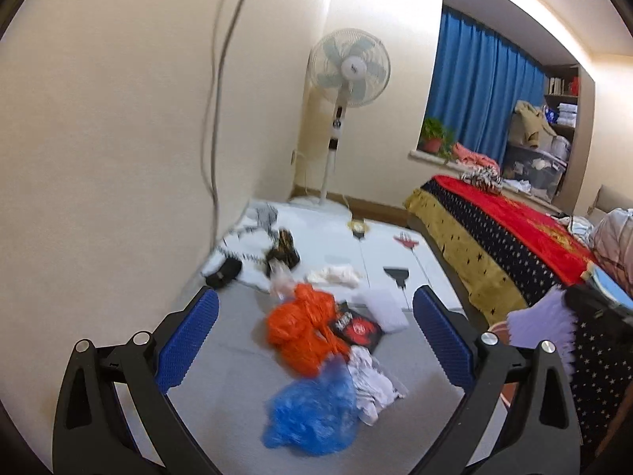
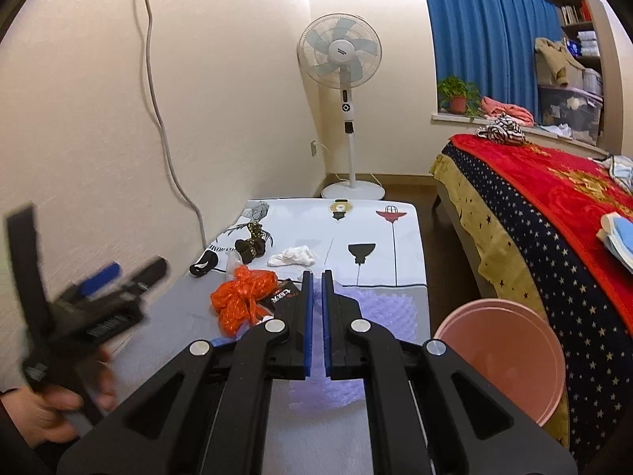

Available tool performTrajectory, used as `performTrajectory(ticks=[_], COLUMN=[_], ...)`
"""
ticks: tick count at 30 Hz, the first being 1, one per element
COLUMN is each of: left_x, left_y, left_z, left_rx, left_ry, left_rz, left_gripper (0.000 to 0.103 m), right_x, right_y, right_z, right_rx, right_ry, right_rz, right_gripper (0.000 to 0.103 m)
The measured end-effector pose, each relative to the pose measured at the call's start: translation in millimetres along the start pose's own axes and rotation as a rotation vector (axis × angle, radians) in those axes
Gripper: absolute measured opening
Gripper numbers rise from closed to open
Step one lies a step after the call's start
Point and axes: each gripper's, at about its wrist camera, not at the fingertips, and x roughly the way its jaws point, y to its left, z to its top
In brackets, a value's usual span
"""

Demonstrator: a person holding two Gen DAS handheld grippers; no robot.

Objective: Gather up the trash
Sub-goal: 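Grasp the blue plastic bag with the left gripper while the right gripper holds the net, then carry the net and blue bag toward the pink wastebasket with both grippers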

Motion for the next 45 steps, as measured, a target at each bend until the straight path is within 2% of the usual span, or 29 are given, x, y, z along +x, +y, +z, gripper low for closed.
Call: performTrajectory(ticks=[3,8,19,25,30,38,39,40,41,42,44,45], left_x=[18.0,42.2,85.6,92.4,99.9,107.8,108.9,109.9,110.3,110.6,111.1,111.3], left_y=[-8.4,-20.2,-7.6,-13.8,-7.2,-8.9,-10.5,-11.8,-13.1,-14.3,-16.8,-18.1], left_z=[-20.4,-42.3,-68.1,-69.9,-71.5,-74.9,-75.7,-76.1,-76.7,-77.3,-78.3,-78.9], left_rx=[-0.007,0.067,0.015,0.051,0.014,0.019,0.027,0.034,0.041,0.049,0.061,0.069], left_ry=[0.035,0.052,0.134,0.179,0.221,0.272,0.281,0.288,0.294,0.299,0.304,0.308], left_rz=[0.011,0.037,0.071,0.048,0.038,0.023,0.019,0.006,-0.001,-0.007,-0.022,-0.029], left_gripper=[0.095,0.095,0.081,0.077,0.060,0.059,0.054,0.042,0.035,0.031,0.015,0.010], right_x=[-4.4,-2.4,6.5,9.4,8.9,9.1,9.1,9.2,9.1,9.2,9.6,9.5], right_y=[-5.7,-21.9,-40.7,-38.5,-39.0,-40.4,-40.6,-40.6,-40.5,-40.7,-40.7,-40.6], right_z=[-0.6,-2.0,0.1,-1.9,-3.2,-2.2,-2.2,-2.2,-2.3,-2.2,-1.9,-1.8], right_rx=[0.011,0.036,0.085,0.082,0.082,0.079,0.080,0.080,0.080,0.080,0.081,0.080], right_ry=[-0.009,-0.004,0.021,0.032,0.031,0.030,0.030,0.030,0.029,0.028,0.028,0.027], right_rz=[0.004,0.002,0.009,0.012,0.005,0.002,0.003,0.002,0.001,0.000,0.001,0.001], right_gripper=[0.004,0.004,0.005,0.004,0.004,0.005,0.005,0.005,0.005,0.005,0.005,0.005])
